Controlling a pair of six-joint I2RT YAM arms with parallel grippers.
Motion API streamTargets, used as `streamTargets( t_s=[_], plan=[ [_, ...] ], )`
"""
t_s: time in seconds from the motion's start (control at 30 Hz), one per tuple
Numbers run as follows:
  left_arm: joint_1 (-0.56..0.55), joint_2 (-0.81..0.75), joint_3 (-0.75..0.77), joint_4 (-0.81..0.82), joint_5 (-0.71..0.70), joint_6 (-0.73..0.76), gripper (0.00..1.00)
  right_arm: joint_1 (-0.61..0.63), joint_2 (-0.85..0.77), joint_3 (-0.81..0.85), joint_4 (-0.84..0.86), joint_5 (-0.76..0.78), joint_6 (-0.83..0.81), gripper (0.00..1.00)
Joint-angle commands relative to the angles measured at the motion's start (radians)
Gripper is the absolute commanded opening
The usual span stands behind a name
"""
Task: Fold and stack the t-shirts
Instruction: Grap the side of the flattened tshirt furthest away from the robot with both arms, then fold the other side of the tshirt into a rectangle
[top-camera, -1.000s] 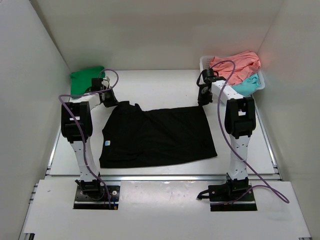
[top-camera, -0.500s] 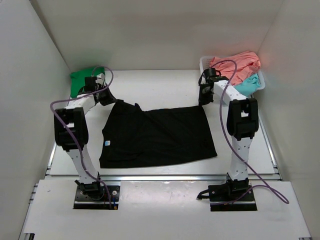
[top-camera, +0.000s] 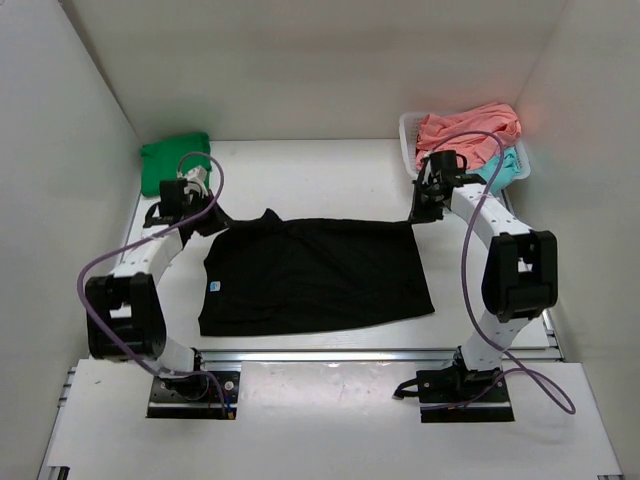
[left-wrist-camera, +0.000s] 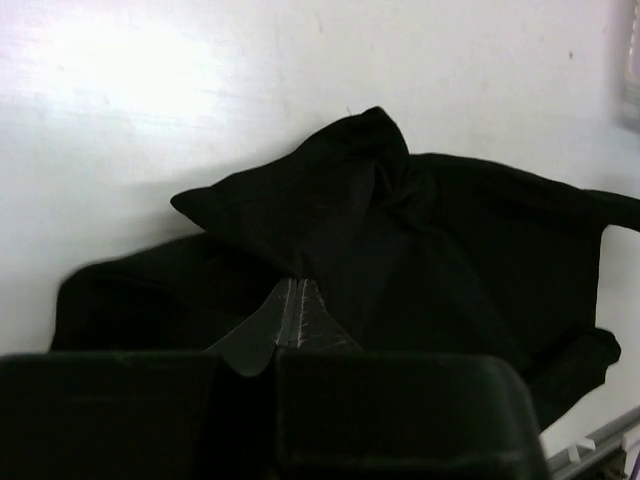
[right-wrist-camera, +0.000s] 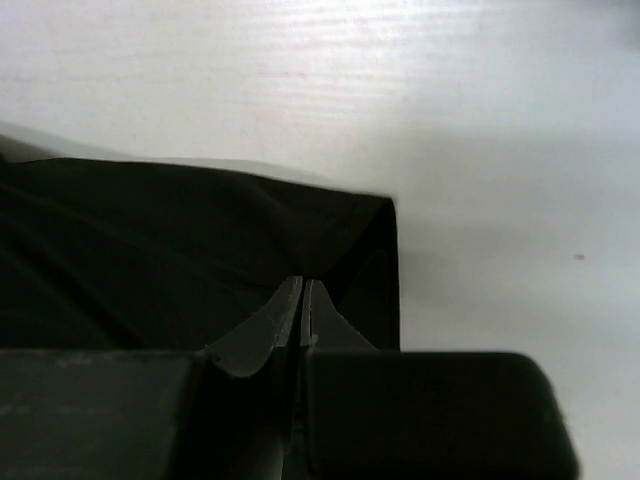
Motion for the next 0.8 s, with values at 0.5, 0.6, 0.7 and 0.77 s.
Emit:
streamTargets(
  t_s=[0.5,0.6,0.7,0.77],
  plan=[
    [-0.007,-0.452,-0.257,-0.218,-0.107,0.044,0.0,-0.091,-0.344,-0.42,0.117,-0.043,-0.027,0.0],
    [-0.021,-0.503,-0.283,-0.244,-0.126,0.041,0.0,-0.079,-0.367,-0.439,0.112,-0.04,-0.034,0.0],
    [-0.019,-0.558,-0.321,-0.27,-0.133,0.034,0.0,-0.068,-0.387,-0.457,0.106,-0.039,-0.037,0.0],
    [-0.016,-0.599,-0.345,-0.276,-0.132,0.027,0.0,-0.069,-0.402,-0.478,0.111,-0.043,-0.037,0.0]
  ],
)
